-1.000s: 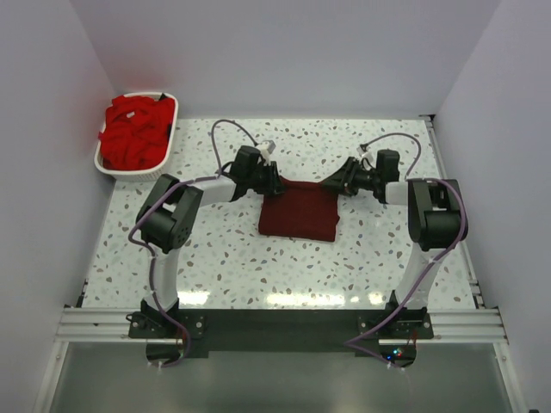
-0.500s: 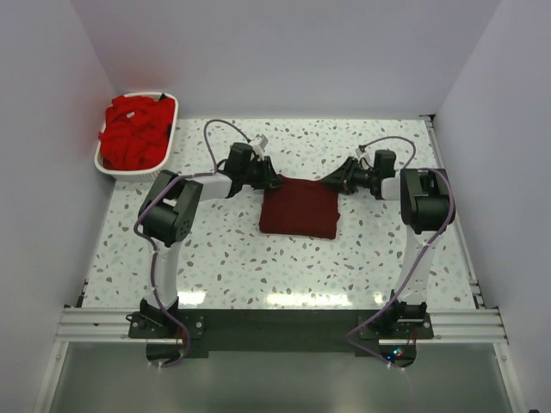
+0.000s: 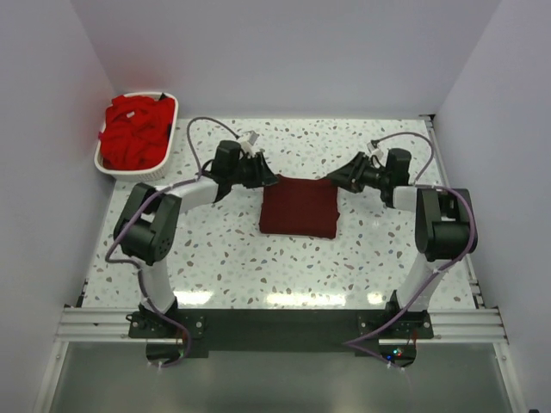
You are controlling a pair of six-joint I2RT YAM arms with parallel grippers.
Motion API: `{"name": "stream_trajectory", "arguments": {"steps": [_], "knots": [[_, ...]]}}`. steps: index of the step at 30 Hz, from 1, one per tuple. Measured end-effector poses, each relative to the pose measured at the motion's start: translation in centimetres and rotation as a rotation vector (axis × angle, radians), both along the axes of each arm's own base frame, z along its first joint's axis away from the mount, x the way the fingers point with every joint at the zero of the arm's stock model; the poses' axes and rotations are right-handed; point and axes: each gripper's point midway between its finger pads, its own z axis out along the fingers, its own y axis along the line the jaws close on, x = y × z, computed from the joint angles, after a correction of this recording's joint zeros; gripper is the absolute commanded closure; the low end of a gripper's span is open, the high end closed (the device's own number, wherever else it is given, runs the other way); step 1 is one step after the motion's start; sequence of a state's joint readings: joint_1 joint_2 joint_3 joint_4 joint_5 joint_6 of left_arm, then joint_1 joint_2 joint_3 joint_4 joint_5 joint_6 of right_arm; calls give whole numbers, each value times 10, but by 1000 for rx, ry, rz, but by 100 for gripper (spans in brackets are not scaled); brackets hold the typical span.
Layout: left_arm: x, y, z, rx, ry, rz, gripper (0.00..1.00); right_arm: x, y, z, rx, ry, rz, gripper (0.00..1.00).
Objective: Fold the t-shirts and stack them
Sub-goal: Fold the tshirt
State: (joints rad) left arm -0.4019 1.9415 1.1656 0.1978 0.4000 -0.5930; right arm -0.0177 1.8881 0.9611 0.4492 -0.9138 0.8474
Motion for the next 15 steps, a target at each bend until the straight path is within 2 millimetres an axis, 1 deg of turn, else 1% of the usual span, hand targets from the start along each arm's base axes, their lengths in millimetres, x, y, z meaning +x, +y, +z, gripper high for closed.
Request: {"name": "stream_trajectory", "arguments": {"steps": [2,3,5,6,7,8,9,10,12,13,15], "knots": [[-13,3,20,-7,-34,5,59,-15,4,7,21,-15,17,58],[-21,2,29,-17,-52,3,61,-22,7,6,26,-15,25,60],[-42,-2,35,-38,-64,-11,66,-36,12,-8,33,18,40,62],[-53,-3,32,-45,-55,-17,69,-43,15,-17,37,45,50,64],[-65,-5,24,-49,-34,-25,71,-49,16,-28,39,75,56,64],[-75,-6,12,-50,-9,-31,76,-53,17,-40,42,102,59,65],[-86,-2,-6,-40,31,-29,77,-56,16,-52,43,124,58,65],[-95,1,-19,-30,66,-25,78,-59,15,-63,44,152,53,65],[-108,11,-45,-8,134,-3,79,-65,10,-79,58,198,42,65],[-113,15,-54,-12,164,11,79,-65,7,-79,72,197,43,65],[-110,15,-49,-29,144,18,77,-62,1,-75,70,177,27,64]]}}
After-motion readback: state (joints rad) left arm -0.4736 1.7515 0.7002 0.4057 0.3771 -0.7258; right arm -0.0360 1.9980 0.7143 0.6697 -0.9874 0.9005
